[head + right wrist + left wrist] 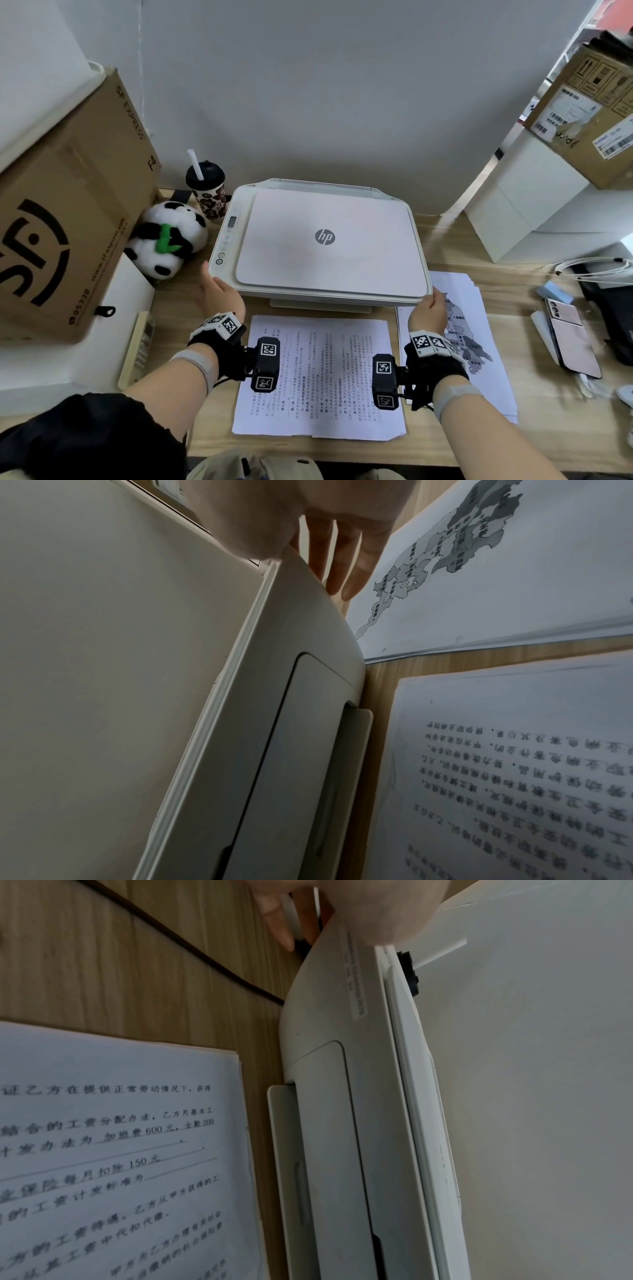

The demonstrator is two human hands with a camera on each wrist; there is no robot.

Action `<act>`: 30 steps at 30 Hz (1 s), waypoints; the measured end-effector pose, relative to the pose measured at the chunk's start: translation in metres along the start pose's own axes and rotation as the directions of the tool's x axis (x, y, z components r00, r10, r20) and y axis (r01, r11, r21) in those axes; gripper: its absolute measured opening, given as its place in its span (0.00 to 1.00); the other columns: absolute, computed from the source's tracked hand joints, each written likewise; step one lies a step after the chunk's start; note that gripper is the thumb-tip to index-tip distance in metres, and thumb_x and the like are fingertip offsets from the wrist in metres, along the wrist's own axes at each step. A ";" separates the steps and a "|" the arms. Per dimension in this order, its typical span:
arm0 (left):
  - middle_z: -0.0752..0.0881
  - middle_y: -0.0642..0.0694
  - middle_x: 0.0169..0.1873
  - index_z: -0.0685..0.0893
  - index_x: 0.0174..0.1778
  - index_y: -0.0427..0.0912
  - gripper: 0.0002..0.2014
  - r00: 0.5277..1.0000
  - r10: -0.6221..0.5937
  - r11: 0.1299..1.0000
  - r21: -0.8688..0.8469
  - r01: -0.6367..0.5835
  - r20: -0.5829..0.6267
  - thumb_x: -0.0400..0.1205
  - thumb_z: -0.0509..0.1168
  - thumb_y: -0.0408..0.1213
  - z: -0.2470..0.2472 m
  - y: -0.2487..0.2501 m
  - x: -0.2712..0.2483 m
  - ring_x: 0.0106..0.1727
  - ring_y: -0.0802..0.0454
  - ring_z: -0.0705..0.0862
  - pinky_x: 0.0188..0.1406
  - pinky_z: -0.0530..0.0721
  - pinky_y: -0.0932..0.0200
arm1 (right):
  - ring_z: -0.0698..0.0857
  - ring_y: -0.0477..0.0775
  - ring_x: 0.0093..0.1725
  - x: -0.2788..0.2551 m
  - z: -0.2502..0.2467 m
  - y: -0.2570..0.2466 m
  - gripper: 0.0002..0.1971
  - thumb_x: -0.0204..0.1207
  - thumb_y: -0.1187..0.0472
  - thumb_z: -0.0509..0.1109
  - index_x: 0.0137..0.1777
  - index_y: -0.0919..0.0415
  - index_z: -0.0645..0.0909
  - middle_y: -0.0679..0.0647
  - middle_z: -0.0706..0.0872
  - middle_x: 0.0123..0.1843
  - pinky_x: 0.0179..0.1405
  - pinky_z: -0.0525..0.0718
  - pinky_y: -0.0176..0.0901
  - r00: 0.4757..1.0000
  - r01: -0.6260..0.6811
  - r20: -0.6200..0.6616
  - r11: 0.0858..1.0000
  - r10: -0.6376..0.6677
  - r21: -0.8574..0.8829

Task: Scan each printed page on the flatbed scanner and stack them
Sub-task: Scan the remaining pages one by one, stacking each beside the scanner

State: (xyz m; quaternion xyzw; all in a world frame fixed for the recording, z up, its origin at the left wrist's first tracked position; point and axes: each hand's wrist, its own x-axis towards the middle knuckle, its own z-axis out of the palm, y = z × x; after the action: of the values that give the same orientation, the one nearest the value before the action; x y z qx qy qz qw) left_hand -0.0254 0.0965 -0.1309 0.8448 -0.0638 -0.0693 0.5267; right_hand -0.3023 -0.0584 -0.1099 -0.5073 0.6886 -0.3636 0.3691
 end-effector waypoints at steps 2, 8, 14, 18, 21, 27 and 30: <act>0.75 0.30 0.69 0.64 0.79 0.43 0.22 1.000 -0.011 1.000 0.008 0.011 0.002 0.87 0.46 0.31 -0.001 0.002 -0.001 0.69 0.34 0.74 0.67 0.72 0.45 | 0.78 0.67 0.66 0.000 0.000 -0.001 0.19 0.87 0.63 0.49 0.73 0.65 0.72 0.67 0.79 0.67 0.62 0.75 0.51 1.000 0.000 0.001 1.000 0.000 0.004; 0.73 0.31 0.71 0.64 0.80 0.43 0.22 1.000 -0.009 0.998 0.061 0.008 0.020 0.88 0.46 0.32 -0.003 0.006 -0.003 0.71 0.35 0.72 0.68 0.71 0.45 | 0.78 0.67 0.65 0.000 -0.001 -0.002 0.19 0.87 0.64 0.49 0.72 0.65 0.73 0.67 0.80 0.66 0.61 0.75 0.49 1.000 -0.004 0.009 1.000 0.004 0.011; 0.65 0.39 0.75 0.69 0.75 0.48 0.25 0.996 0.040 0.949 0.309 -0.064 0.085 0.81 0.56 0.29 -0.027 0.043 0.005 0.74 0.39 0.66 0.72 0.68 0.43 | 0.77 0.66 0.66 0.001 -0.005 -0.007 0.19 0.86 0.65 0.50 0.72 0.66 0.73 0.66 0.79 0.68 0.62 0.74 0.47 0.999 -0.042 0.028 0.999 0.042 0.022; 0.72 0.38 0.70 0.73 0.72 0.49 0.21 0.955 0.075 0.838 0.500 -0.217 0.288 0.81 0.57 0.35 -0.027 0.073 0.020 0.70 0.37 0.71 0.70 0.70 0.43 | 0.78 0.66 0.66 0.003 -0.006 -0.008 0.18 0.85 0.67 0.50 0.71 0.66 0.74 0.65 0.80 0.68 0.61 0.74 0.45 0.997 -0.075 0.034 0.997 0.074 0.034; 0.69 0.37 0.72 0.67 0.75 0.46 0.24 0.923 -0.016 0.802 0.556 -0.217 0.384 0.81 0.58 0.39 -0.020 0.079 0.024 0.72 0.36 0.70 0.73 0.68 0.43 | 0.79 0.64 0.65 0.007 -0.007 -0.007 0.18 0.83 0.68 0.53 0.69 0.64 0.77 0.63 0.82 0.67 0.57 0.73 0.42 0.996 -0.089 0.035 0.994 0.087 0.066; 0.74 0.36 0.71 0.61 0.76 0.41 0.26 0.858 -0.123 0.799 0.563 -0.212 0.498 0.82 0.56 0.40 -0.013 0.080 0.035 0.68 0.36 0.76 0.65 0.74 0.49 | 0.79 0.61 0.64 0.012 -0.017 -0.007 0.17 0.81 0.67 0.56 0.66 0.61 0.79 0.58 0.81 0.66 0.58 0.71 0.42 0.991 -0.128 -0.008 0.981 0.130 0.149; 0.77 0.27 0.66 0.76 0.56 0.34 0.11 0.855 -0.084 0.857 0.475 -0.199 0.511 0.81 0.58 0.36 -0.013 0.085 0.046 0.57 0.35 0.81 0.58 0.76 0.48 | 0.80 0.58 0.59 0.017 -0.023 -0.009 0.16 0.82 0.65 0.55 0.64 0.59 0.80 0.56 0.82 0.60 0.59 0.73 0.43 0.988 -0.132 -0.052 0.970 0.145 0.203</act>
State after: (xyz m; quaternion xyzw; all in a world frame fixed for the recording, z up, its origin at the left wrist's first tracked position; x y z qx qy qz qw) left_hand 0.0191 0.0622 -0.0511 0.9015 -0.2444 -0.2564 0.2487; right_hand -0.3218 -0.0744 -0.0936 -0.4062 0.6945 -0.4204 0.4194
